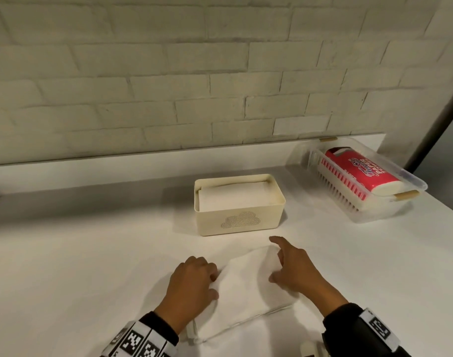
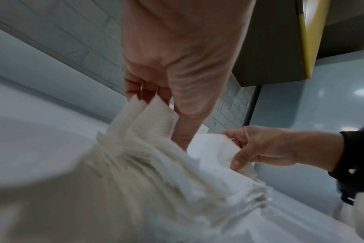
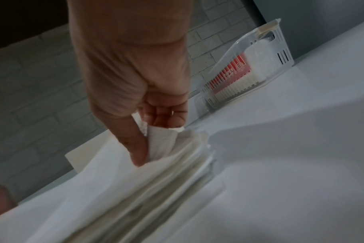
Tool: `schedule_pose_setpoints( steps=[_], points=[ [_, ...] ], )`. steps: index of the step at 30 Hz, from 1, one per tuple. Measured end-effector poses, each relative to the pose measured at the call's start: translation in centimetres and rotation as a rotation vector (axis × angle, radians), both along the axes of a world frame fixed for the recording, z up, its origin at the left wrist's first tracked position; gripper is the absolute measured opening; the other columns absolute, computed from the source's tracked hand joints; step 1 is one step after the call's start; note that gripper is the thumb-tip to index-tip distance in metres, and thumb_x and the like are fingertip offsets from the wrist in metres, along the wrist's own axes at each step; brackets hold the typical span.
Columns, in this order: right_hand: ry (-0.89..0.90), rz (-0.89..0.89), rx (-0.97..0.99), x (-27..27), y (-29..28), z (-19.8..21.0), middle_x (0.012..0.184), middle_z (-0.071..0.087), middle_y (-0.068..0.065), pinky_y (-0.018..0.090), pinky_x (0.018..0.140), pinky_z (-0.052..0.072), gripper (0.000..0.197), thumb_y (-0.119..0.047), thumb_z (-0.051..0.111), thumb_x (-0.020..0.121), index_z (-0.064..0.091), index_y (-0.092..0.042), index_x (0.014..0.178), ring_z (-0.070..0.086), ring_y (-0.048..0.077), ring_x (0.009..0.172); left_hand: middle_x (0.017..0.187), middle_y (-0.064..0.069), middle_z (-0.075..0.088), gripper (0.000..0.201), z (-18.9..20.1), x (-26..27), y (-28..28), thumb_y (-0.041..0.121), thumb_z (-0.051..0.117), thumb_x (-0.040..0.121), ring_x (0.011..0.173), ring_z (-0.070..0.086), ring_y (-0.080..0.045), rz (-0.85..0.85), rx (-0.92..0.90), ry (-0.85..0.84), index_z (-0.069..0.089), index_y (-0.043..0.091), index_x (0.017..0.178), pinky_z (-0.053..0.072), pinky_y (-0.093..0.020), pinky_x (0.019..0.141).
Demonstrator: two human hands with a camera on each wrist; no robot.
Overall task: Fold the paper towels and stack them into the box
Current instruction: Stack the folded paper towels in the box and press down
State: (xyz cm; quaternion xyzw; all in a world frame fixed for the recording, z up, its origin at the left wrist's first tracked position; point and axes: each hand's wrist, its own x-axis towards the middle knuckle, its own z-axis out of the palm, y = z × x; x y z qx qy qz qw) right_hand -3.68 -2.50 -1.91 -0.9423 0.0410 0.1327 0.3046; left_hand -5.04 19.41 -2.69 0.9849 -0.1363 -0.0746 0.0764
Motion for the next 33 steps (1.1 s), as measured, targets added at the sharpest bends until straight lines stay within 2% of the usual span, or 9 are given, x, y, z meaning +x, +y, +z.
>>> schedule_pose_setpoints(
  steps=[4,6,9,14,16,20,25,29,33],
  points=[
    [0.009,0.135,-0.087,-0.6,-0.5,0.1,0.072,0.049,-0.012,0.005,0.056,0.034,0.034,-0.003,0.06,0.075,0.066,-0.013,0.107,0.049,0.005,0.069,0.113,0.01,0.054,0.032,-0.4,0.0,0.1,0.034,0.061,0.081,0.107,0.045,-0.011,-0.005,-0.023,-0.03,0.056,0.025,0.112,0.025,-0.02,0.074],
    [0.044,0.195,-0.084,-1.1,-0.6,0.0,0.079,0.052,-0.014,0.003,0.062,0.037,0.036,0.007,0.052,0.074,0.072,-0.023,0.08,0.051,0.005,0.077,0.119,0.011,0.054,0.042,-0.7,0.0,0.1,0.032,0.062,0.081,0.11,0.046,-0.011,-0.006,-0.084,-0.034,0.051,0.026,0.121,0.026,-0.018,0.076],
    [0.062,0.214,-0.009,-1.7,-1.0,-0.7,0.085,0.056,-0.014,0.007,0.07,0.043,0.063,0.013,0.051,0.066,0.058,-0.048,0.048,0.053,0.003,0.078,0.121,0.012,0.054,0.048,-1.0,0.0,0.2,0.03,0.061,0.082,0.112,0.047,-0.01,-0.004,-0.115,-0.024,0.045,0.028,0.127,0.03,-0.018,0.08],
    [0.003,0.001,0.053,-1.6,-1.5,-0.8,0.055,0.044,-0.012,0.013,0.048,0.031,0.044,-0.022,0.073,0.074,0.041,-0.027,0.044,0.04,0.004,0.053,0.125,0.005,0.054,0.051,-1.3,0.7,0.4,0.034,0.062,0.083,0.117,0.048,-0.015,0.008,-0.107,0.062,0.045,0.026,0.131,0.035,-0.023,0.093],
    [-0.027,-0.066,0.02,-1.2,-1.5,-1.0,0.055,0.037,-0.008,0.017,0.046,0.026,0.048,-0.034,0.072,0.075,0.034,-0.02,0.05,0.036,0.007,0.053,0.121,0.003,0.057,0.049,-1.3,0.8,0.3,0.032,0.063,0.082,0.113,0.051,-0.017,0.009,-0.093,0.084,0.048,0.025,0.128,0.036,-0.024,0.09],
    [-0.01,-0.117,0.004,-0.9,-1.1,-1.2,0.092,0.057,-0.005,0.016,0.068,0.034,0.024,-0.033,0.075,0.072,0.059,-0.023,0.087,0.049,0.008,0.084,0.086,0.01,0.056,0.021,-0.8,0.7,0.0,0.022,0.061,0.079,0.09,0.052,-0.015,-0.02,-0.116,0.099,0.059,0.024,0.101,0.031,-0.024,0.073],
    [-0.009,-0.181,0.161,-1.0,-1.4,-1.6,0.11,0.048,-0.005,0.018,0.078,0.037,0.084,-0.021,0.082,0.064,0.038,-0.026,0.135,0.049,0.01,0.094,0.072,0.022,0.038,0.021,-1.0,0.0,-0.1,0.011,0.056,0.079,0.083,0.041,-0.005,-0.105,-0.194,0.013,0.065,0.025,0.091,0.027,-0.013,0.063],
    [-0.019,-0.042,0.094,-1.0,-1.7,-1.9,0.117,0.044,-0.006,0.019,0.091,0.037,0.095,-0.023,0.083,0.061,0.031,-0.033,0.14,0.044,0.014,0.112,0.074,0.024,0.039,0.023,-1.2,-0.6,0.1,0.006,0.055,0.076,0.076,0.04,0.002,-0.101,-0.263,0.07,0.061,0.026,0.087,0.028,-0.005,0.059],
    [-0.036,0.107,-0.048,-0.6,-1.7,-1.7,0.138,0.035,-0.007,0.016,0.1,0.027,0.064,-0.025,0.079,0.065,0.053,-0.031,0.124,0.024,0.013,0.13,0.072,0.022,0.046,0.034,-1.5,-0.5,0.2,0.006,0.054,0.076,0.066,0.042,0.007,-0.101,-0.266,0.08,0.039,0.035,0.066,0.031,-0.008,0.056]
  ],
)
